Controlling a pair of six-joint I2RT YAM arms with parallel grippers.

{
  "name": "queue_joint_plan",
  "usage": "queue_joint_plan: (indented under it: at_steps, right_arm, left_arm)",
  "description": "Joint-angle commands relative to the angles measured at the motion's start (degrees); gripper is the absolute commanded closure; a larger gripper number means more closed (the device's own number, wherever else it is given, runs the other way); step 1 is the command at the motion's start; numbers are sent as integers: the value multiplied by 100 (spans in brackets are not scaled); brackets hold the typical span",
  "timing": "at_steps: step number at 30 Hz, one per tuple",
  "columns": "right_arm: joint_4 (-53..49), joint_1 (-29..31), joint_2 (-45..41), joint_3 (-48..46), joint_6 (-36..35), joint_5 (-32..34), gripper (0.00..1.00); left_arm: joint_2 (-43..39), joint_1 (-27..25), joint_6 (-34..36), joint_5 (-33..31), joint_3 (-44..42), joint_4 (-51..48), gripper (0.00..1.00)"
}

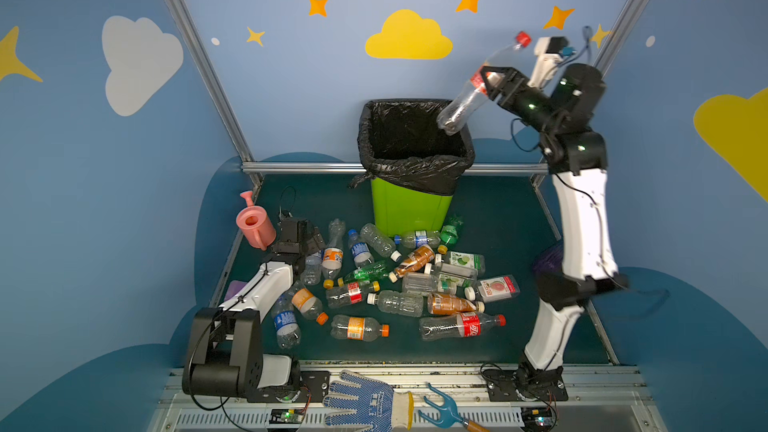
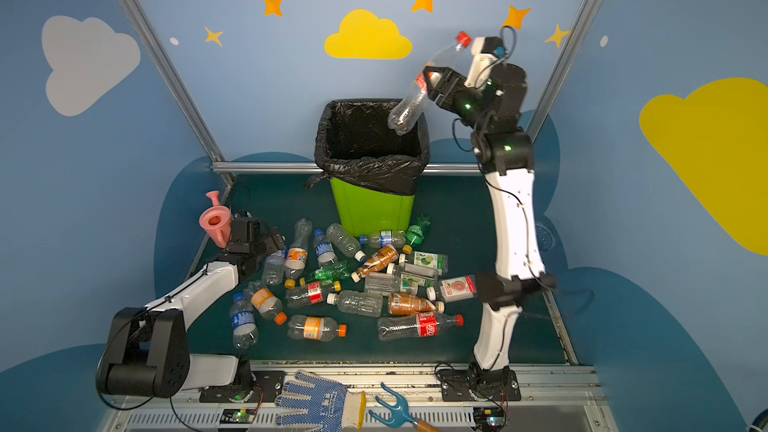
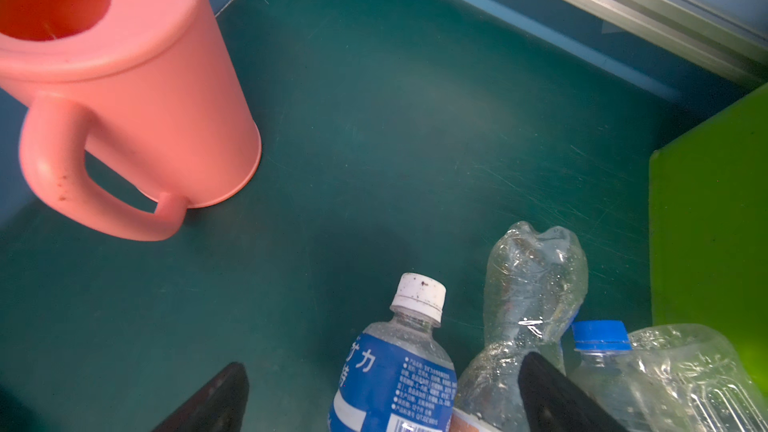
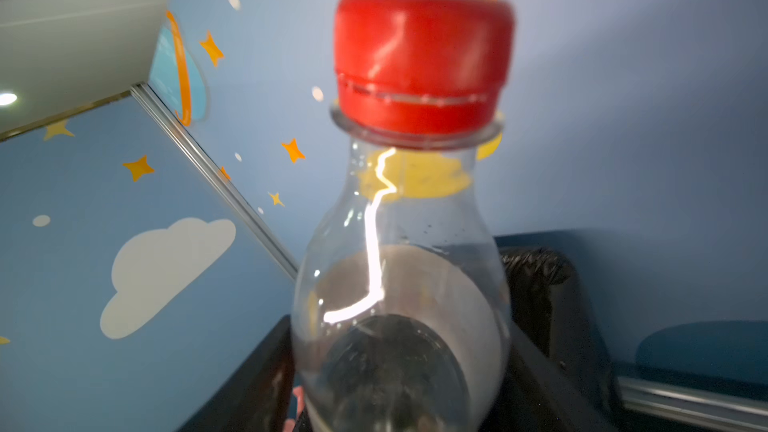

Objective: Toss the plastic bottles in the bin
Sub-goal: 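Lift the red-capped bottle with the right gripper over the bin, then open the right gripper to drop the bottle into the bin, then grasp the crushed clear bottle with the left gripper while the right arm lowers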

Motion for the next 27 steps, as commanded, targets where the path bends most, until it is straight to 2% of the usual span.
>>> queue_joint_plan:
  at_steps: [1,2,3,6,8,13,21,24,27]
  right_arm:
    - [-1605,-23,514,1425,-263,-367,14]
    - [-1501,-23,322,1215,-315,-326,12]
    - [-1207,-20,-58,556,-376,-271,10]
    - [588,-13,-1763,-2376,-387,33,3]
    - [1297,-33,-2536,-3459,-405,238,2]
    - [950,-139,-3153,-3903,-658,388,2]
    - [1419,-744,-4194,-6447,-206,89,2]
    - [1478,-936,-4487,-7430,-89,-22,3]
    - [1457,-1068,-4718,-8290,-53,-72,4]
  left_arm:
    - [62,-30,-68,92,129,-192,0]
    - [48,-31,-58,118,115,-172,0]
    - [34,-38,-29,157,104,-133,0]
    - [0,-95,76,268,118,-93,0]
    - [-18,-159,148,255,155,-129,0]
    - [-16,-270,328,440,215,-112,0]
    - [351,-569,750,875,623,-448,0]
    - [606,-663,1002,1117,978,-841,4]
    - [913,-749,1116,1226,1346,-1382,14]
